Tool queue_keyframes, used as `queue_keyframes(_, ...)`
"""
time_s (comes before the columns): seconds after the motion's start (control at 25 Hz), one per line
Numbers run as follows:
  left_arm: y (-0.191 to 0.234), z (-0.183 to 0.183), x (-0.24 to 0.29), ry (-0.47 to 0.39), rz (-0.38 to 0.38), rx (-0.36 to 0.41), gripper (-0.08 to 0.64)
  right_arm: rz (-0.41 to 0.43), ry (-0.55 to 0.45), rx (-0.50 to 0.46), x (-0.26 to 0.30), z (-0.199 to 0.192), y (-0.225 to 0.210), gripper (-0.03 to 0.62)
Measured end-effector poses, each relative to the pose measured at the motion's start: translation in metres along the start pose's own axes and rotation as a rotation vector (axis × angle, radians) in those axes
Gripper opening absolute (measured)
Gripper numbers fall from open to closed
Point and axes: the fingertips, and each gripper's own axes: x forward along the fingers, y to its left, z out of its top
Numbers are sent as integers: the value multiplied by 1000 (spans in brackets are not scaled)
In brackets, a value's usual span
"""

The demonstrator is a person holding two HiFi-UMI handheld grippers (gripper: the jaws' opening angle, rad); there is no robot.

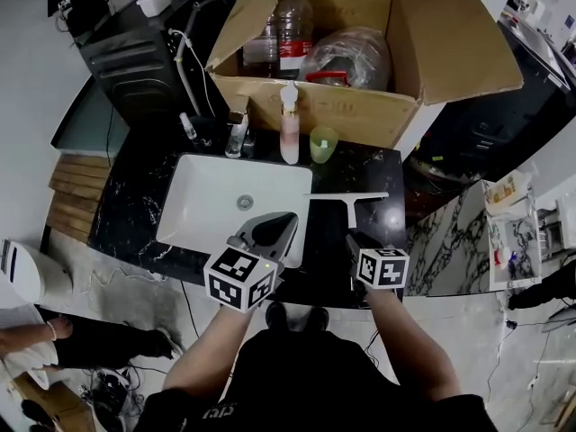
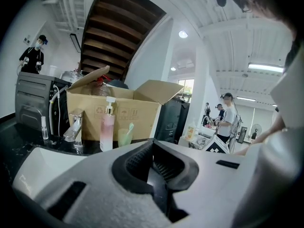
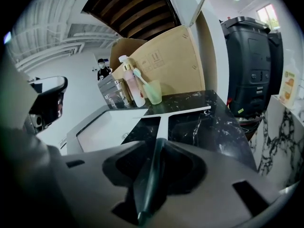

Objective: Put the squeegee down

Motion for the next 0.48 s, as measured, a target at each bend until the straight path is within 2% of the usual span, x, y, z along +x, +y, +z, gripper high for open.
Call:
queue_keyframes(0.24, 1, 10, 1, -5, 2, 27, 9, 26, -28, 4, -15, 9, -3, 101)
queue_keyframes(0.48, 11, 30, 6, -4, -9, 102, 9, 33, -91, -38, -38, 45, -15, 63)
